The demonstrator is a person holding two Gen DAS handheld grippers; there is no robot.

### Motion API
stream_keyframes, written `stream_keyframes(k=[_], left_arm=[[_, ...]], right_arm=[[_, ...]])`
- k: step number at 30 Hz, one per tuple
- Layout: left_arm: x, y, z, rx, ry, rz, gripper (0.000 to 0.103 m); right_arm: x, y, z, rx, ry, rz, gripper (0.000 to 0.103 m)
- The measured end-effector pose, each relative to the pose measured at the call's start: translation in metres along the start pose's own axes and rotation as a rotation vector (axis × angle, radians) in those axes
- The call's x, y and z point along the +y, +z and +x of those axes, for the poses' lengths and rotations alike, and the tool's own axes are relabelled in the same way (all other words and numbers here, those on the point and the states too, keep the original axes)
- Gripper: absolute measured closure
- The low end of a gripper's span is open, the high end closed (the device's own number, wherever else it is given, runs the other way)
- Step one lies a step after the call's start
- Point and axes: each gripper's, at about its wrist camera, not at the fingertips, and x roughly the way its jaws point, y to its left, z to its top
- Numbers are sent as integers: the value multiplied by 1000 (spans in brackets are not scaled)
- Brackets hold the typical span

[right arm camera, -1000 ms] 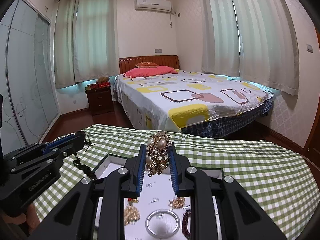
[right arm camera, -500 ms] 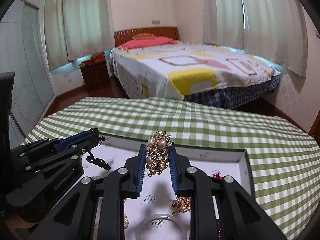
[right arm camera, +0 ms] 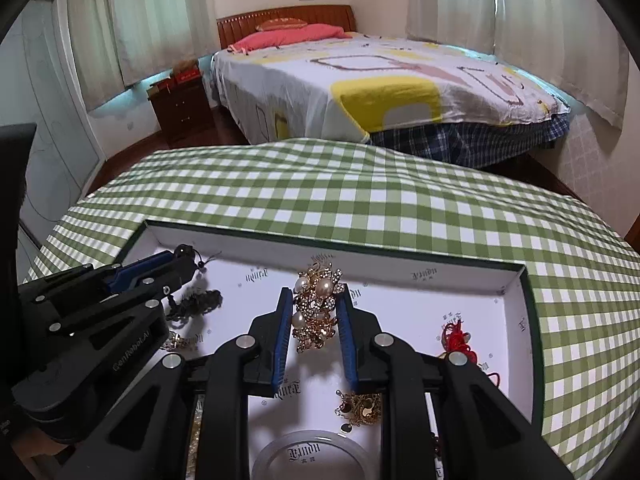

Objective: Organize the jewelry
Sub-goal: 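Lower both items into the box and open both grippers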

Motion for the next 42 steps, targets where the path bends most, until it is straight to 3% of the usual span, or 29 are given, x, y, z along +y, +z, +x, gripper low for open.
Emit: stream_keyframes(k=[20,22,25,31,42], left_arm=[[0,-2,14,100,-8,9,85],[1,-3,13,102,-9,7,80],[2,-3,11,94,-7,4,65],[6,-2,9,85,2,-12,51],[17,-2,-4,44,12,-51,21]], right_arm=[[2,1,16,59,-3,9,79],[3,1,15,57,-2,9,78],[2,0,14,52,-3,13,66],[0,-1,12,42,-10,25,61],[-10,-3,-9,-23,-67,27,27]])
